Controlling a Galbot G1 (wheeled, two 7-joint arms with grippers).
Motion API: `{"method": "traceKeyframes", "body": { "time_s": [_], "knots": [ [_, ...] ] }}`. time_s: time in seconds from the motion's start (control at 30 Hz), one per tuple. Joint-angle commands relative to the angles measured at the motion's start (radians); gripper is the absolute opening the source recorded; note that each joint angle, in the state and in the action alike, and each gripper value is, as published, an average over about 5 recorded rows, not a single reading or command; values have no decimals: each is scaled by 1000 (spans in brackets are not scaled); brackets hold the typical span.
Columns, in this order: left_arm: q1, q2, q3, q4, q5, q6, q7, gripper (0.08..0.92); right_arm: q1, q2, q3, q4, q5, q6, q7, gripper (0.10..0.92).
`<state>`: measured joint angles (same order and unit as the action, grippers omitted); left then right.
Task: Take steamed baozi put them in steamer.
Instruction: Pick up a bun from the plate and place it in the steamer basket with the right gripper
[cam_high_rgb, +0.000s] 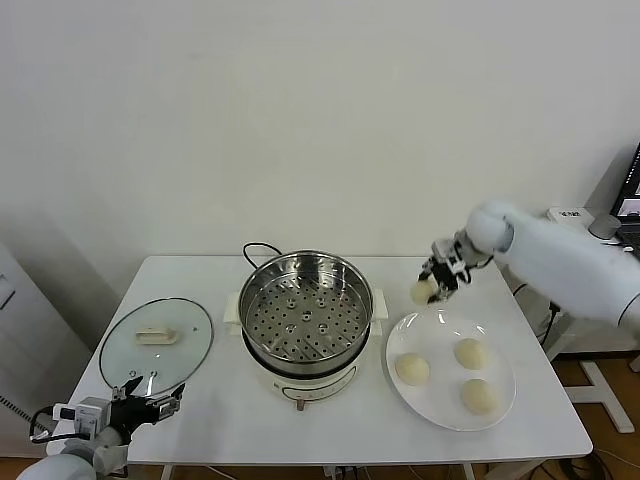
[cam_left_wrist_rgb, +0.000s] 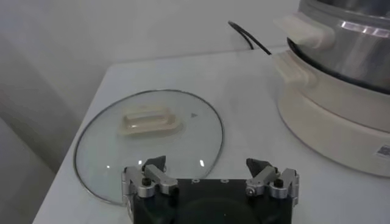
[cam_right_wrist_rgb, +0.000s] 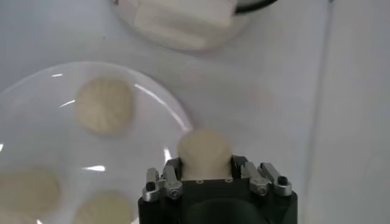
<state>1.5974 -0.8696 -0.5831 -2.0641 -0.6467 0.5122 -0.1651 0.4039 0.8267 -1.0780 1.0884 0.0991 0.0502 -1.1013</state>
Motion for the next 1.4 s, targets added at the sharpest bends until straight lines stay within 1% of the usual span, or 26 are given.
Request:
{"method": "traceKeyframes", "body": {
  "time_s": [0.03, 0.17, 0.33, 0.47, 0.63, 0.73, 0.97, 1.27, 1.4],
  "knots": [
    [0, 1, 2, -1, 0, 0, 0, 823, 261, 108, -51, -87, 82, 265, -120, 505],
    [-2, 3, 5, -2, 0, 0, 0, 823, 244, 216, 21, -184, 80, 450, -172, 515],
    [-5, 13, 8, 3, 0, -2, 0, 823, 218, 310, 51, -182, 63, 581, -168, 518],
    [-8, 14, 13, 8, 0, -3, 1, 823, 190, 376, 88, -175, -5, 690, -167, 518],
    [-16, 12, 25, 14, 0, -3, 1, 823, 146, 447, 142, -175, -133, 800, -152, 518],
    [-17, 12, 26, 15, 0, -3, 1, 823, 116, 467, 160, -153, -200, 822, -142, 522],
    [-18, 16, 22, 16, -1, -5, 2, 823, 27, 475, 178, -75, -374, 822, -130, 526],
    [-21, 17, 23, 17, -1, -5, 2, 823, -94, 487, 224, -52, -518, 822, -124, 526],
    [-23, 16, 23, 16, -2, -5, 2, 823, -140, 504, 256, -68, -602, 822, -119, 526]
  ]
}}
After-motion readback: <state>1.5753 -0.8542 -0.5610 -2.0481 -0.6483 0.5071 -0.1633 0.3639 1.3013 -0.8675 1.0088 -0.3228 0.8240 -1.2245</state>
